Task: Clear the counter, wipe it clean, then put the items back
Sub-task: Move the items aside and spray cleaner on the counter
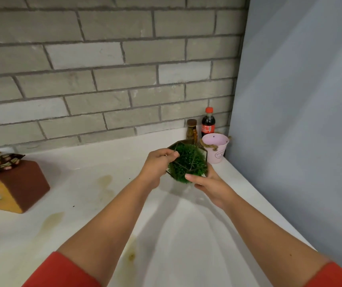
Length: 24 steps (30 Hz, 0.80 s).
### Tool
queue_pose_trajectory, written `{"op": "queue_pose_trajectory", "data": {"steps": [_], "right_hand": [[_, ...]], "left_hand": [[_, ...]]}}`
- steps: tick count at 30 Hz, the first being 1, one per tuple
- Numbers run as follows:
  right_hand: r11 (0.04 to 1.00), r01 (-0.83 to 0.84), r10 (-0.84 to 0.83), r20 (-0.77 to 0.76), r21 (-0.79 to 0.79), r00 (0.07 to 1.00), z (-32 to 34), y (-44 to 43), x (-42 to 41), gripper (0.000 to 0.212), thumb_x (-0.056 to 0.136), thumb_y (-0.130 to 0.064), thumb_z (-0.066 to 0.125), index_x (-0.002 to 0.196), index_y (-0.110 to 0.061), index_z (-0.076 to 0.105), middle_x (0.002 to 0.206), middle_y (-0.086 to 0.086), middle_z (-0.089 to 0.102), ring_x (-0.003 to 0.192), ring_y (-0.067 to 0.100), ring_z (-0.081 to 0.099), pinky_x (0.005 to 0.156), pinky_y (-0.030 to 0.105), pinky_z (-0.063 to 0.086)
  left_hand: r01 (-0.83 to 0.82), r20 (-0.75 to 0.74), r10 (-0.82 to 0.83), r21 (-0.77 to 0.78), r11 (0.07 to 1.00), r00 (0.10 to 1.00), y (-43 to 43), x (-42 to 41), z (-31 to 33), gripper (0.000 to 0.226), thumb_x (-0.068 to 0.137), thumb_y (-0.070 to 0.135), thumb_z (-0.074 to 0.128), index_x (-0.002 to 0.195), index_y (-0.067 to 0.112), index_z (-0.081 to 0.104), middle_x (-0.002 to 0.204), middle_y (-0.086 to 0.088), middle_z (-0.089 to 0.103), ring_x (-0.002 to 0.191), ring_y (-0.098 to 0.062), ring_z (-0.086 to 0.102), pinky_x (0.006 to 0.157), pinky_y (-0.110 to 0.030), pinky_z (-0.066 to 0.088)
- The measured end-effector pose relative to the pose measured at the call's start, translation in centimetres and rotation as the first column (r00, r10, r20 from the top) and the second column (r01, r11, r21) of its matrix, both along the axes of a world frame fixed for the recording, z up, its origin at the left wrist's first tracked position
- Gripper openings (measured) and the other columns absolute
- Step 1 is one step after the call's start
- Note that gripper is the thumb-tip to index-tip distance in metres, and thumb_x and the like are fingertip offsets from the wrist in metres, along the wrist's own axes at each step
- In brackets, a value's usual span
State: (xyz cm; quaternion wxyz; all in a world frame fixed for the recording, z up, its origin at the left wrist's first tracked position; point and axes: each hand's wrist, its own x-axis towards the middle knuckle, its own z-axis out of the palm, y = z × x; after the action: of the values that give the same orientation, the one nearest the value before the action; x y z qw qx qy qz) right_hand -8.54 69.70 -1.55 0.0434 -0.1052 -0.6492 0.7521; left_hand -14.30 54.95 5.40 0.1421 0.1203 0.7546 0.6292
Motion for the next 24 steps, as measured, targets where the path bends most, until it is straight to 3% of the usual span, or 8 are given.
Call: {"op": "queue_pose_trajectory", "data": {"steps": [2, 6, 7, 10, 14, 17, 20, 24], "right_hand": [[0.999, 0.033, -0.033, -0.007, 0.023, 0.999, 0.2, 1.9, 0.8, 0.084, 0.067, -0.014, 0.082, 0.137, -0.025, 0.036, 0.125, -0.004, 0.059, 0.116, 0.014, 0.055, 0.085, 0.026, 0.047], [0.992, 0.095, -0.092, -0.044, 0.086, 0.995, 1.2, 5.3, 2.5, 0.07, 0.074, -0.012, 0.078, 0.128, -0.03, 0.038, 0.118, -0.009, 0.059, 0.103, 0.001, 0.056, 0.073, 0.015, 0.048], [0.988, 0.122, -0.117, -0.049, 0.097, 0.992, 1.2, 6.2, 2.6, 0.069, 0.074, -0.014, 0.078, 0.128, -0.031, 0.038, 0.119, -0.008, 0.058, 0.104, 0.003, 0.057, 0.077, 0.018, 0.05], [0.96, 0.215, -0.21, -0.047, 0.178, 0.977, 1.7, 8.1, 2.8, 0.096, 0.051, -0.044, 0.088, 0.133, -0.032, 0.038, 0.129, -0.001, 0.052, 0.115, 0.016, 0.056, 0.094, 0.039, 0.052], [0.872, 0.268, -0.291, -0.005, 0.41, 0.957, 2.5, 10.4, 2.2, 0.115, 0.034, -0.067, 0.079, 0.134, -0.028, 0.037, 0.129, 0.0, 0.049, 0.116, 0.02, 0.054, 0.095, 0.044, 0.051], [0.822, 0.25, -0.326, 0.062, 0.512, 0.943, 2.8, 11.8, 1.5, 0.112, 0.038, -0.068, 0.076, 0.133, -0.021, 0.041, 0.127, 0.003, 0.053, 0.113, 0.024, 0.056, 0.095, 0.044, 0.051], [0.779, 0.184, -0.317, 0.123, 0.599, 0.94, 3.0, 12.7, 0.7, 0.087, 0.052, -0.059, 0.077, 0.123, -0.017, 0.05, 0.12, 0.005, 0.058, 0.108, 0.025, 0.058, 0.092, 0.042, 0.052], [0.715, 0.118, -0.328, 0.181, 0.689, 0.927, 3.3, 13.5, -0.4, 0.1, 0.032, -0.07, 0.064, 0.117, -0.017, 0.054, 0.116, 0.008, 0.059, 0.105, 0.027, 0.059, 0.09, 0.042, 0.053]], "left_hand": [[0.009, 0.086, -0.009, 0.005, 1.0, 0.996, 1.6, 0.3, -0.5, 0.012, 0.091, 0.024, 0.058, 0.096, 0.015, 0.065, 0.101, 0.003, 0.065, 0.097, -0.013, 0.055, 0.078, -0.031, 0.042], [0.045, 0.194, -0.056, 0.058, 0.997, 0.979, 4.7, 1.3, -1.5, 0.014, 0.094, 0.029, 0.052, 0.085, 0.019, 0.054, 0.088, 0.001, 0.06, 0.084, -0.016, 0.055, 0.075, -0.032, 0.044], [0.049, 0.218, -0.062, 0.066, 0.997, 0.974, 5.5, 1.5, -1.8, 0.015, 0.095, 0.031, 0.05, 0.089, 0.018, 0.052, 0.089, 0.0, 0.06, 0.083, -0.016, 0.056, 0.077, -0.034, 0.044], [0.047, 0.286, -0.064, 0.067, 0.997, 0.956, 7.9, 2.2, -2.8, 0.02, 0.097, 0.034, 0.043, 0.106, 0.015, 0.044, 0.09, -0.006, 0.057, 0.08, -0.02, 0.057, 0.082, -0.038, 0.046], [0.059, 0.378, -0.072, 0.047, 0.997, 0.923, 10.6, 3.3, -3.8, 0.027, 0.1, 0.038, 0.033, 0.116, 0.018, 0.035, 0.083, -0.015, 0.057, 0.064, -0.022, 0.056, 0.063, -0.033, 0.049], [0.064, 0.477, -0.072, 0.034, 0.997, 0.876, 12.1, 3.9, -4.3, 0.031, 0.099, 0.042, 0.031, 0.113, 0.015, 0.039, 0.079, -0.018, 0.058, 0.064, -0.025, 0.057, 0.059, -0.032, 0.048], [0.06, 0.532, -0.086, 0.066, 0.996, 0.842, 13.2, 4.4, -4.7, 0.038, 0.099, 0.043, 0.03, 0.09, 0.011, 0.049, 0.077, -0.018, 0.057, 0.065, -0.025, 0.055, 0.063, -0.032, 0.048], [0.033, 0.577, -0.097, 0.121, 0.992, 0.811, 14.6, 4.7, -5.3, 0.045, 0.1, 0.042, 0.024, 0.078, 0.009, 0.045, 0.077, -0.018, 0.056, 0.067, -0.026, 0.053, 0.064, -0.032, 0.046]]}}
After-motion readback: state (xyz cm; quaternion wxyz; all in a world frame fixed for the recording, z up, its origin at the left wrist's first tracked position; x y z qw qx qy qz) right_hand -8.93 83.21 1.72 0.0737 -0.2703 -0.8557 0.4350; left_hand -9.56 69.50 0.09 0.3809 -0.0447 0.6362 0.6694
